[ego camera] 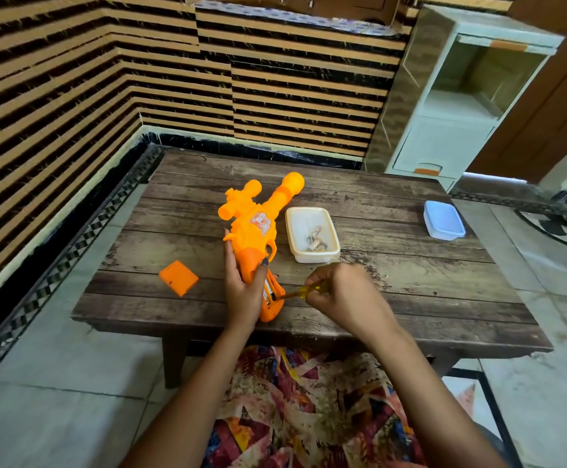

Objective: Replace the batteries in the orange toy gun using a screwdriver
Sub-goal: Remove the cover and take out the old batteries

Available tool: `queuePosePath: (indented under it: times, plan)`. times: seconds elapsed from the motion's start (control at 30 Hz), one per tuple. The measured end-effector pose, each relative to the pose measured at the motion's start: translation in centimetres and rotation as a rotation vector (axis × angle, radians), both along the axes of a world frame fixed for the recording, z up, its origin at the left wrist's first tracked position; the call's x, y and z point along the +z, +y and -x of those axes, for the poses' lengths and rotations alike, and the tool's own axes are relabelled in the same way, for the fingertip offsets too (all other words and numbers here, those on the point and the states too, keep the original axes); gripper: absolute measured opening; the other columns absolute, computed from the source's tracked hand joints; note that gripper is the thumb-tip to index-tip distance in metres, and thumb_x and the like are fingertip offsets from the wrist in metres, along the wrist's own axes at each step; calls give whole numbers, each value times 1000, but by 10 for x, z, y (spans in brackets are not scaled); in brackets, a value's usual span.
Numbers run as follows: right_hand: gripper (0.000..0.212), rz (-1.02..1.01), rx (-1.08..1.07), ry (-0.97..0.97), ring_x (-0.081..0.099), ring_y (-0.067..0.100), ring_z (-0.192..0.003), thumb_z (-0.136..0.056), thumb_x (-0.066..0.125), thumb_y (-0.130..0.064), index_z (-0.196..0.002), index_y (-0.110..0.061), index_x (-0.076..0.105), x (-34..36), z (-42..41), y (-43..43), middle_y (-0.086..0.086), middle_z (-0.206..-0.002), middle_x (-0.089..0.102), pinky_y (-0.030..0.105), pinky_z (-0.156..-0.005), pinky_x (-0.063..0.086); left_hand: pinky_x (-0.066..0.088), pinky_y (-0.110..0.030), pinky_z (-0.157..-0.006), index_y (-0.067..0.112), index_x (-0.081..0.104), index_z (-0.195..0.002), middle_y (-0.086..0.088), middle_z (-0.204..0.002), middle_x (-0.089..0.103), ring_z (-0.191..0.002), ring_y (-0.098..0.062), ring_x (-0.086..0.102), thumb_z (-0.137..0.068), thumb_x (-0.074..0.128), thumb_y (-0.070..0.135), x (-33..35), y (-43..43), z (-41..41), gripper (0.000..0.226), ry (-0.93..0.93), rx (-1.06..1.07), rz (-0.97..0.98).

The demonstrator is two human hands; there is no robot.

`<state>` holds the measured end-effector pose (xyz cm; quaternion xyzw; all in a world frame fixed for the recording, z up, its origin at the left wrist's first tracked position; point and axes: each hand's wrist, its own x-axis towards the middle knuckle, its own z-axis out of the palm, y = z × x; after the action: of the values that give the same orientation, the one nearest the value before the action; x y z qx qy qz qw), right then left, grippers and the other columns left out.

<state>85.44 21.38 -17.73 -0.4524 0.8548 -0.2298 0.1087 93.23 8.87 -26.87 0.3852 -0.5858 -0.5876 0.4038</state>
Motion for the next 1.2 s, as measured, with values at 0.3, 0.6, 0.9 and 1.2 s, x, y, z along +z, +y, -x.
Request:
queuePosePath:
  times: [0.3, 0.6, 0.9, 1.2]
  plan:
    - [11, 101, -64, -272, 60, 0, -70, -78, 73, -19, -89, -21, 75, -19, 10, 1, -6, -82, 71, 12, -66, 44, 57, -39, -76, 48, 16, -140, -8, -146, 36, -95, -35, 62, -88, 60, 24, 1, -2, -2, 72, 86, 31, -18]
    - [12, 362, -177, -362, 64, 5, -76, -77, 73, -13, -87, -19, 75, -47, -9, 13, -9, -82, 70, 19, -71, 50, 41, -65, -93, 74, 30, -115, -6, -147, 36, -120, -51, 43, -71, 65, 51, -9, -5, -2, 62, 100, 14, -84]
    - [25, 522, -306, -566, 64, -3, -71, -77, 73, -10, -76, -34, 68, -53, -22, 19, -17, -71, 70, 14, -68, 50, 48, -59, -87, 48, 20, -140, -5, -144, 41, -107, -45, 56, -86, 61, 34, -3, -10, -4, 69, 184, 87, -207]
    - [23, 546, -388, -772, 63, 5, -70, -78, 70, -5, -73, -27, 72, -59, -24, 21, -8, -72, 72, 24, -70, 49, 44, -61, -93, 64, 25, -129, 0, -143, 43, -115, -42, 53, -71, 68, 49, -8, -10, -3, 74, 173, 78, -176]
